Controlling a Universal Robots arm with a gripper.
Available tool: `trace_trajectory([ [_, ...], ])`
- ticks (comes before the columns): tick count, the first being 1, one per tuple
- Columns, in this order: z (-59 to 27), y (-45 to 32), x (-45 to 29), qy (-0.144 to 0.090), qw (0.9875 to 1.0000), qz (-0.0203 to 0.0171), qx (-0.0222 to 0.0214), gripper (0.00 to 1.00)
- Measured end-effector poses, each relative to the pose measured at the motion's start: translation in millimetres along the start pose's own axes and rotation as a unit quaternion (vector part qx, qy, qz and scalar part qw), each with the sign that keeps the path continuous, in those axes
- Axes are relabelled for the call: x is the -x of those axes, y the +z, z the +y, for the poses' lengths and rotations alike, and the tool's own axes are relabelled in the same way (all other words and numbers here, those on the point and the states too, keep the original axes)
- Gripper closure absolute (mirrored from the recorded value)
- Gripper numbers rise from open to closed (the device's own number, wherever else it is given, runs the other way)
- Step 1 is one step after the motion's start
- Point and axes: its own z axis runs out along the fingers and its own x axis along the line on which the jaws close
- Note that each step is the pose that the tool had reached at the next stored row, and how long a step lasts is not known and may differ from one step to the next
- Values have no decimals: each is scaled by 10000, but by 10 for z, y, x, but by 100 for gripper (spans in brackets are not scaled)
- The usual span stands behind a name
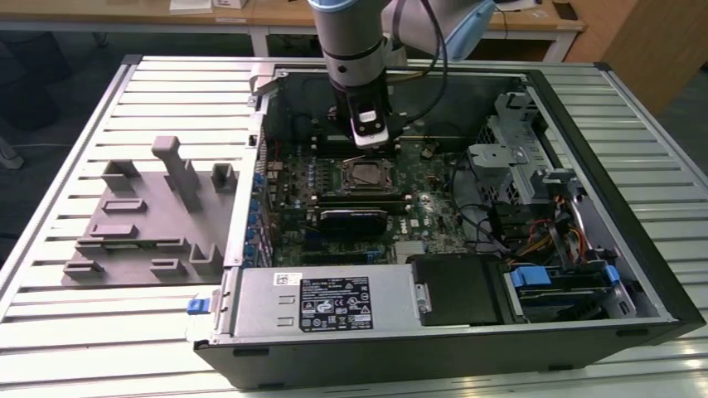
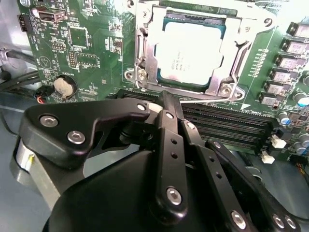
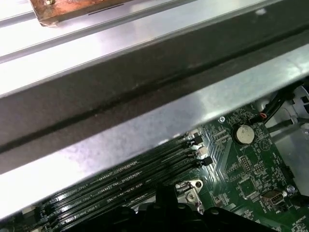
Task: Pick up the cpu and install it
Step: 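Install the first cpu locking lever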
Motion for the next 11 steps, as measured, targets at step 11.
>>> trace_trajectory([
  [11,37,19,-36,0,10000,-3,-5,89],
])
